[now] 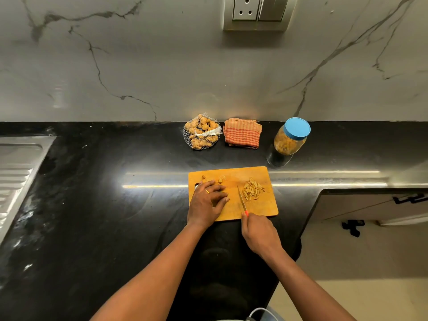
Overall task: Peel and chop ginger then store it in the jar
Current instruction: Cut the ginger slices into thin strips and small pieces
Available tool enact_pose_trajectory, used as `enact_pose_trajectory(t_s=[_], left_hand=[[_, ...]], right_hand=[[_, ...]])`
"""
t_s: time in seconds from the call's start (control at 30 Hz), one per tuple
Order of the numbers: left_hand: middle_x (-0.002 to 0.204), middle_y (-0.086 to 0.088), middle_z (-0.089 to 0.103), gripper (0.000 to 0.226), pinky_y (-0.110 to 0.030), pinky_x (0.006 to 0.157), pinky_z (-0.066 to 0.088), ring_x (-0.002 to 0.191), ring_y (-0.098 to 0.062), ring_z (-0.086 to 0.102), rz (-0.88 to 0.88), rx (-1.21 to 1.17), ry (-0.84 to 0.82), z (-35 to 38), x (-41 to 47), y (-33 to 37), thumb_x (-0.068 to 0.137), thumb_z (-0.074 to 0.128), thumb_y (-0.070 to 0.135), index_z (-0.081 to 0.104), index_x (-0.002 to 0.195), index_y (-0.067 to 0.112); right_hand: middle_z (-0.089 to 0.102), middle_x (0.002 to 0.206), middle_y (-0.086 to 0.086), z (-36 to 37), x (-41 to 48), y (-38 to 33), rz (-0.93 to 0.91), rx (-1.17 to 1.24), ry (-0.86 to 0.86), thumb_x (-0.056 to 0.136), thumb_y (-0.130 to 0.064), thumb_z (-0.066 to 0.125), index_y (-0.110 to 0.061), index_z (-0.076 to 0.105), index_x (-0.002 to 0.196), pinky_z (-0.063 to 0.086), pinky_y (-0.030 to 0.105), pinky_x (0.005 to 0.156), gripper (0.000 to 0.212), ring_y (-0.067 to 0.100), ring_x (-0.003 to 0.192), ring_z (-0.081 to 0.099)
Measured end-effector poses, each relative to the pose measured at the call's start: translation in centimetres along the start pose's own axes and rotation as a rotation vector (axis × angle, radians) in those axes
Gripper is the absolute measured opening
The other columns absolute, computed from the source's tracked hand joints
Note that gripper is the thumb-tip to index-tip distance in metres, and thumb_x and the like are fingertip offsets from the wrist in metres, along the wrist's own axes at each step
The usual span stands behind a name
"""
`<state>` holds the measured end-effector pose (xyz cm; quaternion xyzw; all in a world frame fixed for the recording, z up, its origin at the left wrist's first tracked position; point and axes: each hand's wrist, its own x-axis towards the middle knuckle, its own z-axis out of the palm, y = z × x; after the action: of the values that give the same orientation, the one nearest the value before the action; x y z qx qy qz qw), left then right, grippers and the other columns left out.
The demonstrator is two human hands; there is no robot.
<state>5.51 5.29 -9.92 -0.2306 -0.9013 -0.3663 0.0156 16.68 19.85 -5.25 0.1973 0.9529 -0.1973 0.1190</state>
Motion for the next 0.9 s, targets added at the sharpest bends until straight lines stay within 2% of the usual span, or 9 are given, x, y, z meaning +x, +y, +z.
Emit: enact_pose_trajectory(t_s=[0.5, 0.9], left_hand=[[0.11, 0.015, 0.07, 0.013, -0.043, 0.111, 0.033, 0.122, -0.011, 0.05, -0.007, -0.007, 0.003, -0.3, -0.1, 0.3, 0.083, 0.073, 0.036, 0.077, 0.093, 0.028], [0.11, 0.014, 0.07, 0.012, -0.048, 0.107, 0.037, 0.122, -0.012, 0.05, 0.004, -0.019, -0.005, -0.2, 0.0, 0.2, 0.083, 0.074, 0.033, 0.078, 0.093, 0.028]], right_hand=[[0.066, 0.081, 0.003, -0.2, 0.0, -0.7, -0.044, -0.035, 0.04, 0.105, -0.045, 0.025, -0.017, 0.062, 0.089, 0.052, 0.038, 0.064, 0.049, 0.021, 0.072, 0.063], [0.066, 0.086, 0.004, 0.4, 0.0, -2.1, -0.079, -0.051, -0.008, 0.105, -0.047, 0.025, -0.016, 0.065, 0.095, 0.055, 0.041, 0.069, 0.051, 0.021, 0.077, 0.064]])
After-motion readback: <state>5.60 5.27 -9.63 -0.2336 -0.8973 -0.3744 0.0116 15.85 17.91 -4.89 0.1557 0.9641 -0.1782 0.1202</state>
